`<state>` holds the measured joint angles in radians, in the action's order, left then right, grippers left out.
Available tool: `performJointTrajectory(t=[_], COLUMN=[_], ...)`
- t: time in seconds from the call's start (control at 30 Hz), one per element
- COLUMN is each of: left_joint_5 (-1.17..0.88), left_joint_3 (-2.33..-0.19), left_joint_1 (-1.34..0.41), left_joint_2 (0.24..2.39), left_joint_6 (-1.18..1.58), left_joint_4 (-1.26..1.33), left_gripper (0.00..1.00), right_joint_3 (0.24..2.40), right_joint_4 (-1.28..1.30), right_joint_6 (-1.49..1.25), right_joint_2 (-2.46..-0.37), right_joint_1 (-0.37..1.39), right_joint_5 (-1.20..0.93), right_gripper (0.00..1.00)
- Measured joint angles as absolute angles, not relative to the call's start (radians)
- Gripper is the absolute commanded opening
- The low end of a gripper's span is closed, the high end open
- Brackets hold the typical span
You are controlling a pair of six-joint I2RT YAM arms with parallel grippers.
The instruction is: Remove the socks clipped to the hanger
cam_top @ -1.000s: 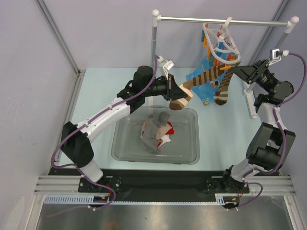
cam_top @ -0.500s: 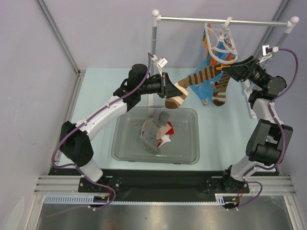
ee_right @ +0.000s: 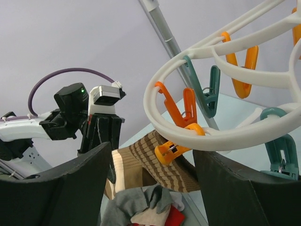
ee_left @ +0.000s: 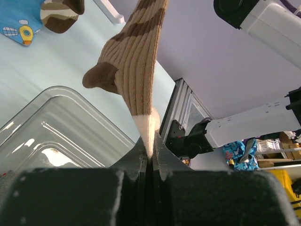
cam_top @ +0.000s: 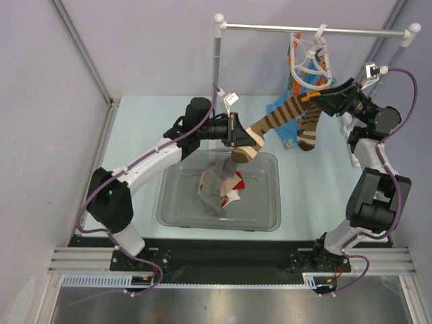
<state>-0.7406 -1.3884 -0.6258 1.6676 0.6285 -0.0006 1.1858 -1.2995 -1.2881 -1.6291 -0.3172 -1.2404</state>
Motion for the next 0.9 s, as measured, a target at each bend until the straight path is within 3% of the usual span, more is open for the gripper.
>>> performJointTrajectory(t=[0.53, 0.77, 0.9], left_joint_5=[-0.779, -0.809, -0.814], left_joint_3=[-1.386, -1.348, -1.333], left_joint_1=[-0.685, -0.694, -0.695], left_joint_2=[1.724, 1.725, 1.725], left_joint_6=[0.682, 0.736, 0.748], left_joint_4=[0.044, 0.11, 0.12], left_gripper=[0.08, 0.08, 0.08], right_joint_3=[1.186, 1.184, 1.181], right_joint_4=[-1.3, -1.3, -1.299], right_joint_6=[-1.282, -1.282, -1.283], right_joint_2=[-1.629, -1.629, -1.629], right_joint_1=[-0.319, -0.331, -0.333], right_joint_5=[-1.239, -1.227, -1.211], right_gripper=[0.63, 0.46, 0.44])
